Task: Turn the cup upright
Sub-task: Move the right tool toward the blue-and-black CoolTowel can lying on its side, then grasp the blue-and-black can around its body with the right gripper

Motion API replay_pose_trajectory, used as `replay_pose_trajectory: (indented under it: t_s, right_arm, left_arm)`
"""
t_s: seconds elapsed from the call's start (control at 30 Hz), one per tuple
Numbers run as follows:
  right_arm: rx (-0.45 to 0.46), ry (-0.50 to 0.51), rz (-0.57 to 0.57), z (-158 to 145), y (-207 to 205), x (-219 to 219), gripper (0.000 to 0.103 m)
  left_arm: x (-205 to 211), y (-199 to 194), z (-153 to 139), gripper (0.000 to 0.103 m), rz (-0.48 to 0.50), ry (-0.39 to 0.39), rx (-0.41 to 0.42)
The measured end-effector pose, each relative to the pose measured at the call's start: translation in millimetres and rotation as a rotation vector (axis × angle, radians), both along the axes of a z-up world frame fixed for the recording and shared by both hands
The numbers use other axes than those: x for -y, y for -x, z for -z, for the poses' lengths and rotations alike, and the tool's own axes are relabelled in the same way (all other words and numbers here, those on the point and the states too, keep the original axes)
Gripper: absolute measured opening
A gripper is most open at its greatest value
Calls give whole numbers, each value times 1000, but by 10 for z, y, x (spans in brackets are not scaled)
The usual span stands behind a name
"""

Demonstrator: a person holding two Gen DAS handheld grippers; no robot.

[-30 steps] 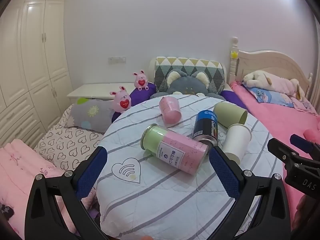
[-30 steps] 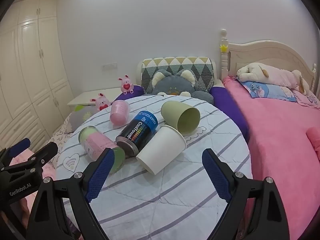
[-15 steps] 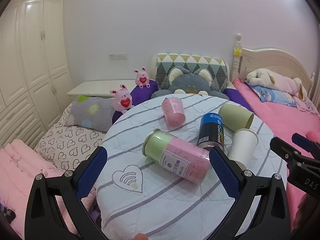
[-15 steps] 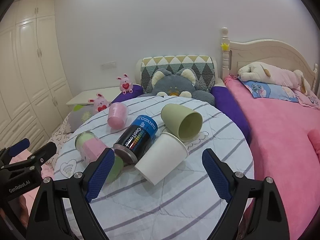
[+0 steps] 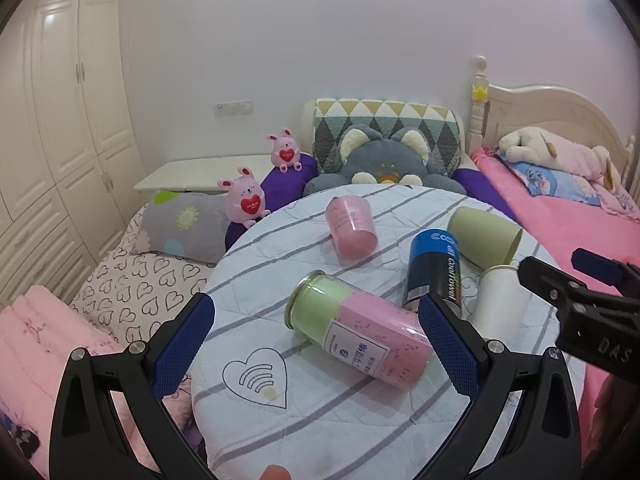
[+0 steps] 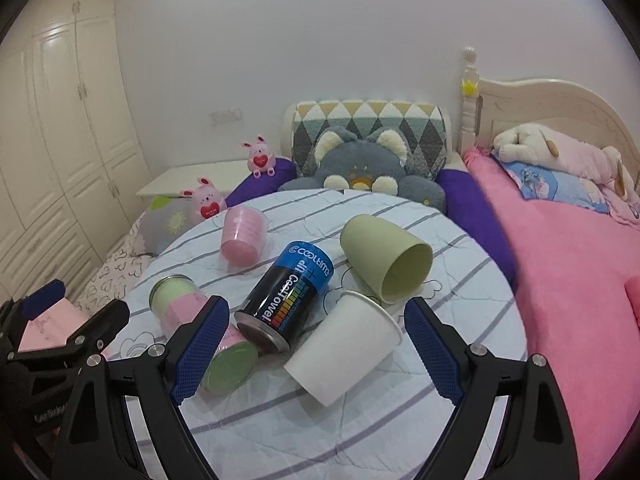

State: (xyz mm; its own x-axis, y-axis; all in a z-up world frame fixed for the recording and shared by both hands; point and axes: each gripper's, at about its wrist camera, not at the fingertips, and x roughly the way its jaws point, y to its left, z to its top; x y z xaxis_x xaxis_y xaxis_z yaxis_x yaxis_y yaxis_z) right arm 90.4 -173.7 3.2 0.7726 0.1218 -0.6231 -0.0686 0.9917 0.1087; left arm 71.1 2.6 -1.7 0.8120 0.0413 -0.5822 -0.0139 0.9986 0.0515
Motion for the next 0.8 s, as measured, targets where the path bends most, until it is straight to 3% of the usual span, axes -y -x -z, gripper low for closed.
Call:
replay_pose_trajectory:
  t_s: [0.33, 0.5, 0.73, 0.8]
  right_arm:
    - [-241, -138, 3, 248, -668, -172, 91]
    - [-394, -222, 32, 511, -1038, -150, 90]
    - [-503, -104, 73, 788, -1407, -263, 90]
    - [-481, -60, 68, 794, -1432, -324, 90]
  left_arm:
    - [-164, -232, 171, 103, -12, 4, -43]
    - [-250, -310, 258, 103, -22, 17, -52]
    - [-245, -357, 385, 103, 1, 15, -81]
    - [-247, -370, 397, 103, 5, 19, -84]
